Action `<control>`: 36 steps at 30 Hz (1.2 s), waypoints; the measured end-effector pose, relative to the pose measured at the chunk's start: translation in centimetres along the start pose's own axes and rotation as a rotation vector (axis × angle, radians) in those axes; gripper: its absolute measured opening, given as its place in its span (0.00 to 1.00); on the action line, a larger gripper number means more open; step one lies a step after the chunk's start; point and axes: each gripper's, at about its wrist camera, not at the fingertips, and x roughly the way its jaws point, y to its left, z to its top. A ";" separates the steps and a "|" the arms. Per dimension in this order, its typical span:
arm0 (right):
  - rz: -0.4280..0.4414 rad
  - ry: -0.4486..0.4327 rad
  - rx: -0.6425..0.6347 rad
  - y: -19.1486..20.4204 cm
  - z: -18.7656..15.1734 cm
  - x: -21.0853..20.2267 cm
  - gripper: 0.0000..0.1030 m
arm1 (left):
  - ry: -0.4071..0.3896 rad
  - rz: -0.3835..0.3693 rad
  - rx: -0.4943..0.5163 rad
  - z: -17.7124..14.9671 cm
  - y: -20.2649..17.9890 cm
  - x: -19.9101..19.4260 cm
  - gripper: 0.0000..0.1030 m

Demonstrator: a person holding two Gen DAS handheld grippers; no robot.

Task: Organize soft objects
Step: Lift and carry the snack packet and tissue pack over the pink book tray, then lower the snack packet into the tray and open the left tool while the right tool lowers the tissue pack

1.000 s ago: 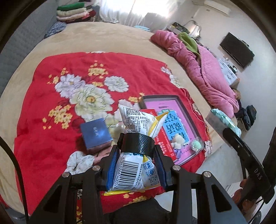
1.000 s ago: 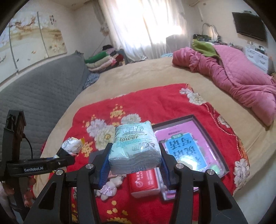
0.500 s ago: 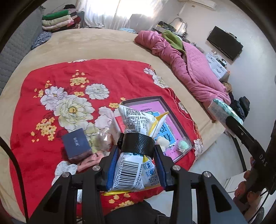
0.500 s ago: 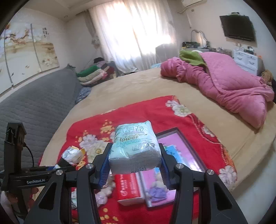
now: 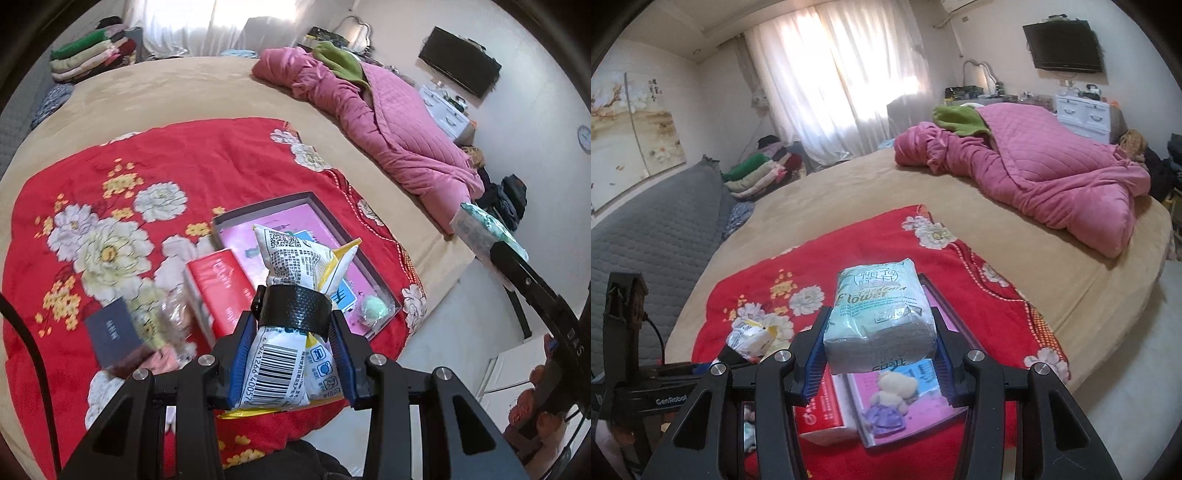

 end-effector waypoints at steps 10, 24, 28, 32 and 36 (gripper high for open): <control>-0.024 0.006 -0.015 -1.1 0.8 1.3 0.49 | 0.057 0.015 0.042 1.9 -2.2 4.3 0.40; -0.026 0.078 -0.018 -1.9 -0.6 5.2 0.49 | 0.149 0.055 0.080 3.0 -3.2 10.3 0.40; -0.030 0.100 -0.009 -2.4 -1.2 6.4 0.49 | 0.170 0.063 0.080 3.3 -3.0 11.9 0.40; -0.047 0.122 -0.011 -2.9 -1.8 7.5 0.49 | 0.199 0.068 0.077 3.5 -2.6 13.6 0.40; -0.064 0.144 -0.013 -3.6 -2.5 8.6 0.49 | 0.235 0.091 0.082 3.6 -2.3 15.6 0.40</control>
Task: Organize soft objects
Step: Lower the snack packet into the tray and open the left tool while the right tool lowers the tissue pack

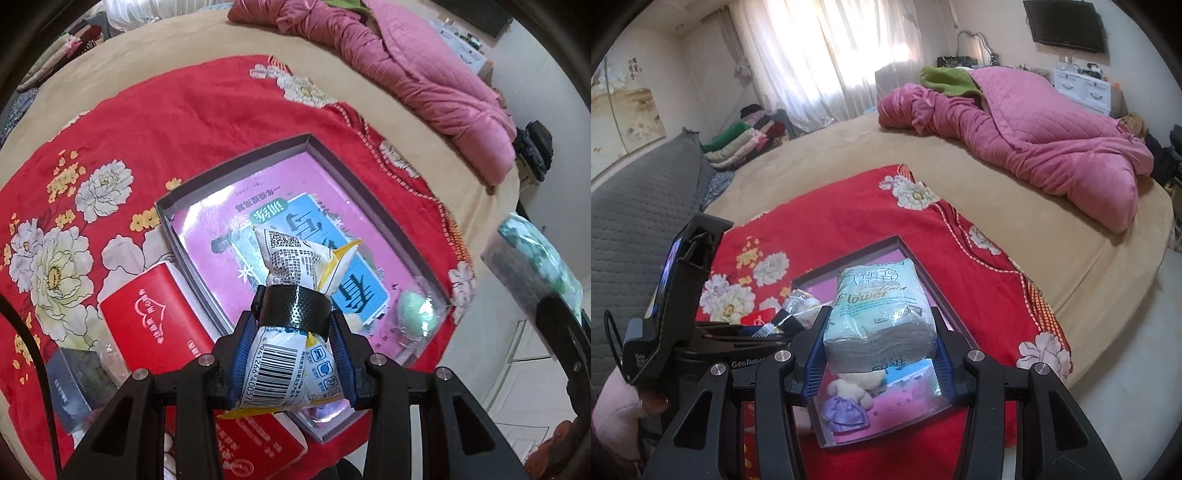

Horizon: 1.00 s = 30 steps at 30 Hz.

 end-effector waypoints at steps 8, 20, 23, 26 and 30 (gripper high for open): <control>0.000 0.039 0.013 -0.9 -0.7 2.2 0.49 | 0.064 0.023 0.031 0.8 -0.4 2.9 0.40; -0.033 0.096 0.003 -1.7 -1.7 4.9 0.49 | 0.103 0.031 0.033 1.4 -0.1 5.4 0.40; -0.044 0.114 0.006 -2.0 -2.3 5.8 0.49 | 0.114 0.030 0.026 1.3 0.1 6.1 0.40; -0.052 0.128 -0.001 -2.0 -2.9 6.5 0.49 | 0.115 0.030 0.025 1.2 0.1 6.5 0.40; -0.062 0.157 -0.019 -1.5 -3.8 7.8 0.49 | 0.119 0.027 0.033 1.1 -0.1 7.0 0.40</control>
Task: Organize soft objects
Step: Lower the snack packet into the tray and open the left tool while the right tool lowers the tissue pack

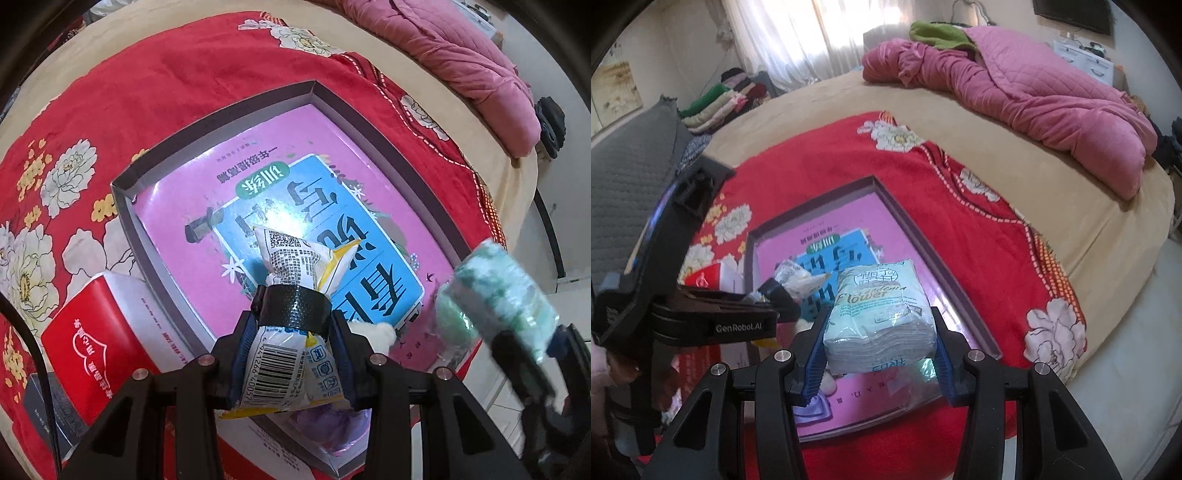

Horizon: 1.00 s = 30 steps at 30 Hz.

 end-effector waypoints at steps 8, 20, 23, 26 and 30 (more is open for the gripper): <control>0.008 0.036 -0.016 0.8 -0.8 1.8 0.49 | 0.001 0.010 0.002 0.1 0.0 0.2 0.40; -0.013 0.089 -0.024 1.4 -1.9 4.5 0.49 | -0.010 0.018 0.006 0.8 0.0 -0.2 0.40; -0.019 0.102 -0.026 1.5 -2.2 5.1 0.49 | -0.018 0.015 0.001 0.8 0.2 -0.6 0.40; -0.014 0.121 -0.020 1.5 -2.6 5.7 0.50 | -0.030 0.014 -0.003 0.6 0.5 -1.3 0.40; -0.013 0.133 -0.032 1.9 -2.9 6.1 0.50 | -0.049 0.007 -0.010 0.1 0.7 -2.4 0.40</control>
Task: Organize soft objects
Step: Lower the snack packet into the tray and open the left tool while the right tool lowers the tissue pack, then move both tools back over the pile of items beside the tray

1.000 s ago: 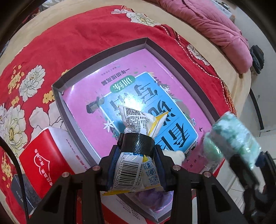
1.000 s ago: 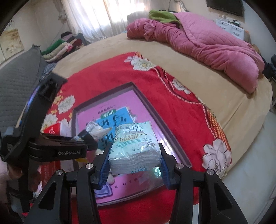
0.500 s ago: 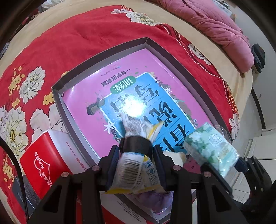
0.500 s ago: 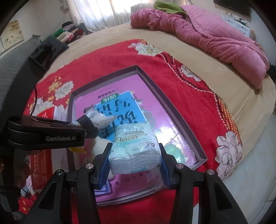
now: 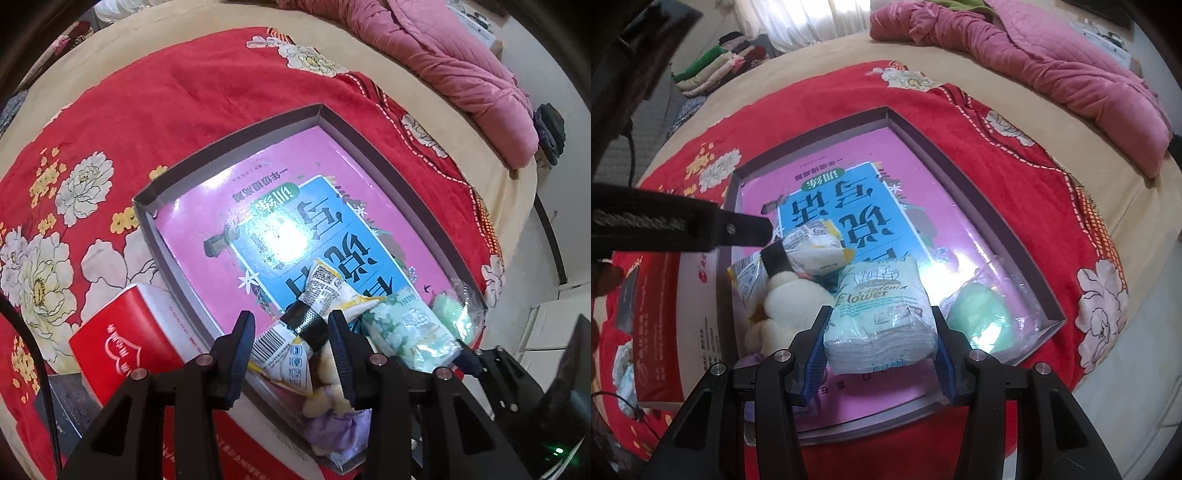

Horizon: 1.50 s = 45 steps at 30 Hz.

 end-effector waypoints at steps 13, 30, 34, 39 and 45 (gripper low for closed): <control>0.011 0.043 -0.020 1.3 -0.6 0.6 0.51 | -0.067 -0.022 0.021 -1.8 -0.2 -4.1 0.56; 0.026 0.023 0.004 1.9 -1.2 -1.6 0.69 | -0.072 -0.045 -0.006 -4.4 0.6 -5.4 0.65; 0.020 0.006 0.005 2.0 -1.1 -2.7 0.71 | -0.081 -0.053 -0.009 -5.3 0.7 -5.9 0.65; -0.028 -0.036 0.003 2.1 -1.0 -4.5 0.71 | -0.095 -0.058 -0.001 -6.7 0.6 -7.1 0.67; -0.040 -0.103 0.036 1.9 -0.5 -7.4 0.74 | -0.115 -0.059 -0.007 -8.4 0.9 -8.5 0.71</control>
